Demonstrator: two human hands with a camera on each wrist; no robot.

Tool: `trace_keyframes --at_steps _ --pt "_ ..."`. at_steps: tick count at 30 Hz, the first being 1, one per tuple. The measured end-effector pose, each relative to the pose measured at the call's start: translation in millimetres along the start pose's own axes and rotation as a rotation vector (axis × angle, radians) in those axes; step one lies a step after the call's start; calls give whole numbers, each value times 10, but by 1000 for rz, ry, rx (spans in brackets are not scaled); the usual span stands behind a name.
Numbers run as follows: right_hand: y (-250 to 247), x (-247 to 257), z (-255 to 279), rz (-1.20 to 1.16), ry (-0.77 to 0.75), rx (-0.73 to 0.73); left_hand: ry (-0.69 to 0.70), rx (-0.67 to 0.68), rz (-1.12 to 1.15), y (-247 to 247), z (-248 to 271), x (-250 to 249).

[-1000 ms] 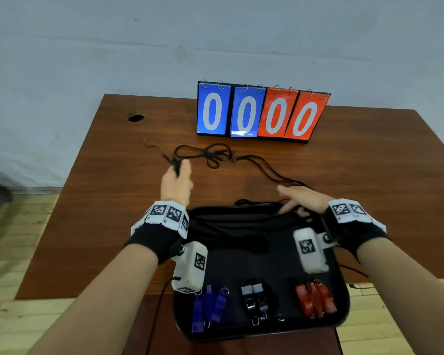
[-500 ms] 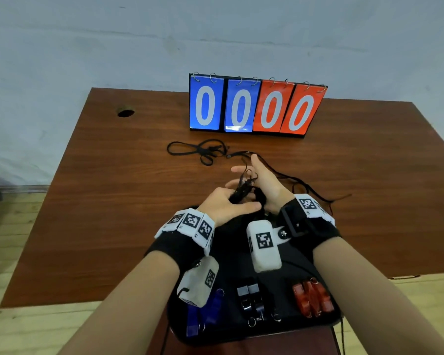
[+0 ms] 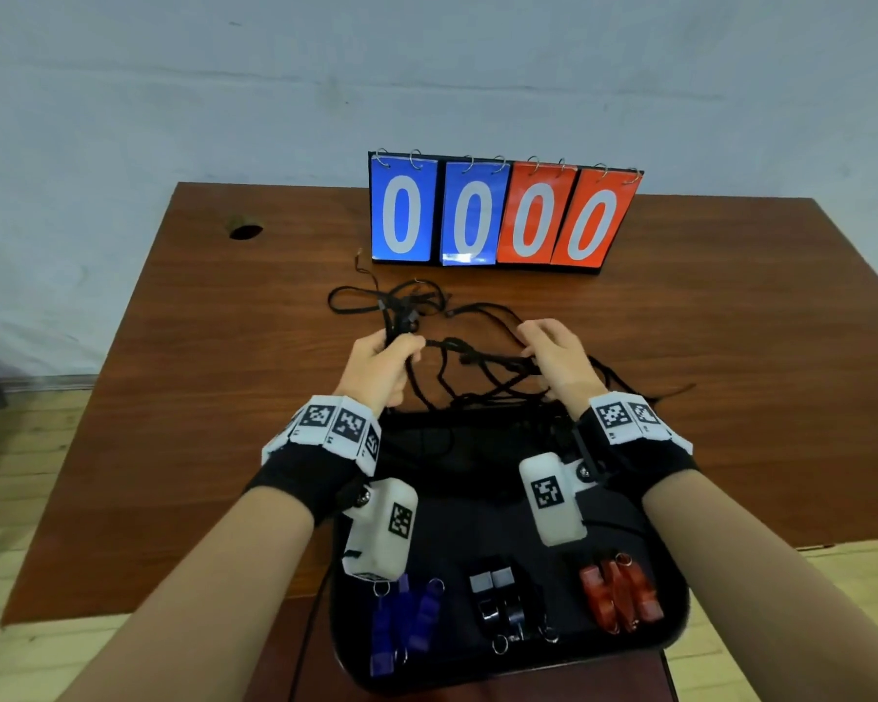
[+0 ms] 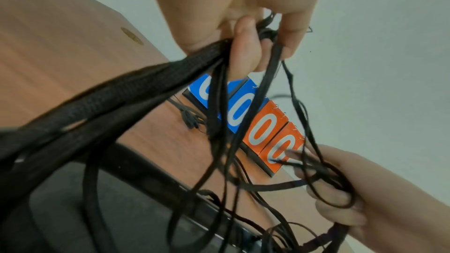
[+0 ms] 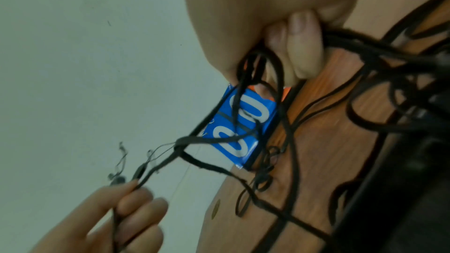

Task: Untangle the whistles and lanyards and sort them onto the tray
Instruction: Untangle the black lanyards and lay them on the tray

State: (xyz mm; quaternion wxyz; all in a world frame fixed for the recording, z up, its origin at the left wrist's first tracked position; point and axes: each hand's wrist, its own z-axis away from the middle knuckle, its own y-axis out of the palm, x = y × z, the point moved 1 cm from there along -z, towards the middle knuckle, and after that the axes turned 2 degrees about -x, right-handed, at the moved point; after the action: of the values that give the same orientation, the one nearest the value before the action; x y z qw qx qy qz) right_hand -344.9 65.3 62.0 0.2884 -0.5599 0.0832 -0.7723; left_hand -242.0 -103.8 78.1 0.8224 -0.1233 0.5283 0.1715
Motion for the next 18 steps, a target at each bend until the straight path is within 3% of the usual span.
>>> trace_keyframes --at_steps 3,6,8,10,13,15,18 --pt "-152 -52 -57 -107 -109 -277 -15 -46 -19 -38 -9 2" --pt "-311 -71 -65 -266 -118 -564 -14 -135 12 -57 -12 25" --pt "-387 -89 -88 -355 -89 -646 -29 -195 69 -90 -22 43" --pt "-409 -96 -135 -351 -35 -550 -39 -229 131 -121 -39 54" --pt "-301 -111 -139 -32 18 -192 -34 -182 208 -109 -49 22" --pt "-174 -128 -63 172 -128 -78 8 -123 184 -69 -46 -20" --pt "91 -119 123 211 -366 166 60 -40 79 21 -14 -75"
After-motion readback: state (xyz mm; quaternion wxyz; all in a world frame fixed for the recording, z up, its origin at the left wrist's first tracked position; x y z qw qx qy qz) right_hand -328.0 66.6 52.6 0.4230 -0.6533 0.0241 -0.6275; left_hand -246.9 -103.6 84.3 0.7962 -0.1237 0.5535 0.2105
